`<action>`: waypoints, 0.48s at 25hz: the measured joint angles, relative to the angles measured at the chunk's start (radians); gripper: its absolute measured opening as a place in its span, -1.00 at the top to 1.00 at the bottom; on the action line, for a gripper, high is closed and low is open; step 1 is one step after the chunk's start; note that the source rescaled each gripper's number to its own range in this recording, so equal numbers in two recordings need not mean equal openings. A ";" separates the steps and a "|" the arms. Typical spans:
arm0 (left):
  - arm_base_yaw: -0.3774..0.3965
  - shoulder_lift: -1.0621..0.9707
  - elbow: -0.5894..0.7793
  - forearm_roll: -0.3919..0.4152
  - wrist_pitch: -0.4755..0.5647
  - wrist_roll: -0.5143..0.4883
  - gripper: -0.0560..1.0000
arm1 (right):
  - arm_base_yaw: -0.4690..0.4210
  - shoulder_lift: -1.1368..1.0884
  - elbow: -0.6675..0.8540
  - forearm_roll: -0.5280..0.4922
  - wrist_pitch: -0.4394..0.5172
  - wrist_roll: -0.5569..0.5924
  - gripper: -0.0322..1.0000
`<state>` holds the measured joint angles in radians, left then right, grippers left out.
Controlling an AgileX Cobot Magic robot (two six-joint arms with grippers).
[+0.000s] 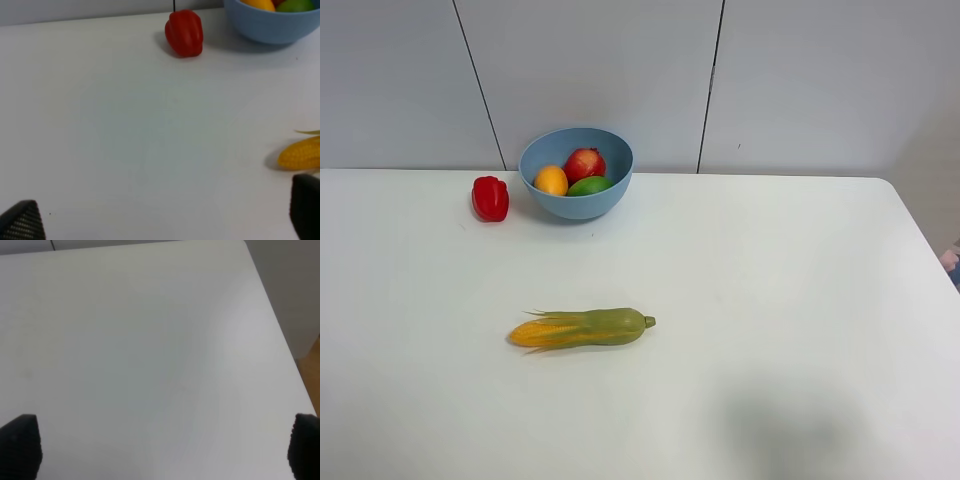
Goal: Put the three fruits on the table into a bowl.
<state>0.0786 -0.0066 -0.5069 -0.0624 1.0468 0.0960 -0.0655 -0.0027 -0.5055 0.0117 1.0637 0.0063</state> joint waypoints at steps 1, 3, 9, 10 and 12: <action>0.000 0.000 0.000 0.000 0.000 0.000 -1.00 | 0.000 0.000 0.000 0.000 0.000 0.000 -0.98; 0.000 0.000 0.000 0.000 0.000 0.000 -1.00 | 0.000 0.000 0.000 0.000 0.000 0.000 -0.98; 0.000 0.000 0.000 0.000 0.000 0.000 -1.00 | 0.000 0.000 0.000 -0.001 0.000 0.001 -0.98; 0.000 0.000 0.000 0.000 0.000 0.000 -1.00 | 0.000 0.000 0.000 -0.001 0.000 0.001 -0.98; 0.000 0.000 0.000 0.000 0.000 0.000 -1.00 | 0.000 0.000 0.000 -0.001 0.000 0.001 -0.98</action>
<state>0.0786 -0.0066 -0.5069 -0.0624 1.0468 0.0960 -0.0655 -0.0027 -0.5055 0.0104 1.0637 0.0074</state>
